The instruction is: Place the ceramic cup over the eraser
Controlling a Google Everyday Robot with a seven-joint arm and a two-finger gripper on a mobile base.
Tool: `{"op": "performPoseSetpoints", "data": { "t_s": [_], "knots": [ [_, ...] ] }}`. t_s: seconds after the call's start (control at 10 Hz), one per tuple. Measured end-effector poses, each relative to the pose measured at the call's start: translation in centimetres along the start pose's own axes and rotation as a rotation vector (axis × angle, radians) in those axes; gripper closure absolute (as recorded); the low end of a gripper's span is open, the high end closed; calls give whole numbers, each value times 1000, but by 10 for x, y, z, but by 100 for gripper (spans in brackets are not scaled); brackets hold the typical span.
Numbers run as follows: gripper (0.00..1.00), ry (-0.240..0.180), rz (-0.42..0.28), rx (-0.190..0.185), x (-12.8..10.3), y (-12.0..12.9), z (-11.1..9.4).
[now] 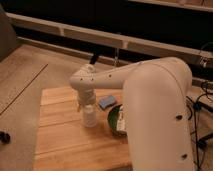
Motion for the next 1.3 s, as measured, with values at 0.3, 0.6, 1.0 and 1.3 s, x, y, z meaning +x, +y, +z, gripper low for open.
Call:
{"op": "performPoseSetpoints", "data": {
  "t_s": [0.3, 0.6, 1.0, 1.3],
  "knots": [
    [39, 45, 25, -7, 9, -5, 8],
    [70, 45, 18, -1, 8, -6, 4],
    [100, 70, -50, -54, 25, 27, -32],
    [100, 94, -126, -15, 43, 52, -83]
  ]
}}
